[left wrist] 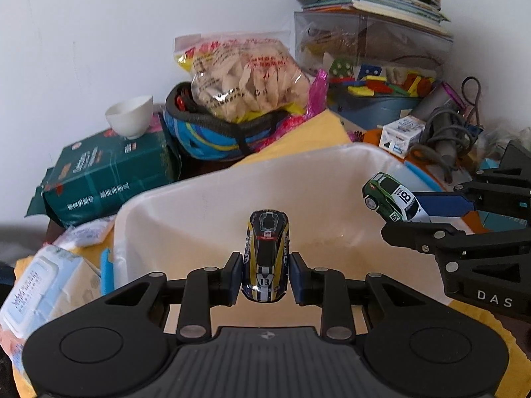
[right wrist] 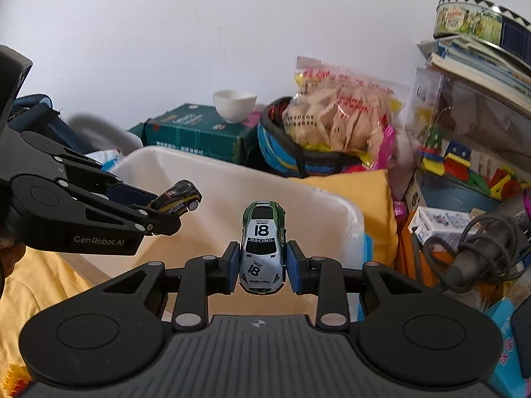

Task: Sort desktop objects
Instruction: 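Carry both held cars up and over the white bin, then open both tools to drop the cars into the bin, then move both open tools back down to the toy pile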

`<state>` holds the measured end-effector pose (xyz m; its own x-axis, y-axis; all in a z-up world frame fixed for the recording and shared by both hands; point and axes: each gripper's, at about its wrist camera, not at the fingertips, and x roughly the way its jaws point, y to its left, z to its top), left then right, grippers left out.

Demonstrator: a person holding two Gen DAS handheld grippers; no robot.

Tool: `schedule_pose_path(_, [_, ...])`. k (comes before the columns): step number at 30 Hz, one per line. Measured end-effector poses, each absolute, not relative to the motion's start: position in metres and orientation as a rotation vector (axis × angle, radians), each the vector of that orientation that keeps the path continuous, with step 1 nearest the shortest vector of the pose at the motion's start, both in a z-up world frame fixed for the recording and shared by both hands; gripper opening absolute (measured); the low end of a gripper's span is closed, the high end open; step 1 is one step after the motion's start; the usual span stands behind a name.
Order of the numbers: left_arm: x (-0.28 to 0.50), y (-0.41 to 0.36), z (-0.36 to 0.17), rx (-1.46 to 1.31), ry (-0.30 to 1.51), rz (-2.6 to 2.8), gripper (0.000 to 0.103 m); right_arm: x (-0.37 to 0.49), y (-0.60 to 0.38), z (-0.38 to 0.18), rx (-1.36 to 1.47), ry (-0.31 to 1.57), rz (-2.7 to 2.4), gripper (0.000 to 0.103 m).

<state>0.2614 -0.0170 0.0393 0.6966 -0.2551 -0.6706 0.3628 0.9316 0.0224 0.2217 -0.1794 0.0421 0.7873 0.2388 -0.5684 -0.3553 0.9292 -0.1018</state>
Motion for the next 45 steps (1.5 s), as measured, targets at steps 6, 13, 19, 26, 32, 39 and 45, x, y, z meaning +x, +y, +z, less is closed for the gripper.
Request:
schedule_pose_path(6, [0.244,-0.015,0.045,0.159,0.703,-0.341,0.036,0.217,-0.177,0.043,-0.22,0.575,0.32,0.038])
schedule_pose_path(13, [0.186,-0.012,0.056,0.168,0.68,-0.333,0.046,0.18,-0.185,0.06,-0.182,0.54,0.331,0.041])
schedule_pose_path(19, [0.136,-0.013,0.057,0.186,0.693,-0.342,0.046,0.138,-0.188,0.051,-0.186,0.577,0.36,0.043])
schedule_pose_path(26, [0.085,-0.018,0.046,0.147,0.723,-0.336,0.052,0.102,-0.198,0.032,-0.16,0.641,0.38,0.045])
schedule_pose_path(32, [0.057,-0.025,0.016,0.156,0.819,-0.334,0.052,0.083,-0.202,0.01,-0.157,0.717,0.391,0.048])
schedule_pose_path(39, [0.037,-0.015,-0.002,0.113,0.883,-0.309,0.052,0.065,-0.201,-0.01,-0.188,0.78,0.419,0.052])
schedule_pose_path(45, [0.023,-0.004,-0.017,0.052,0.943,-0.289,0.052,0.056,-0.199,-0.025,-0.203,0.834,0.428,0.053])
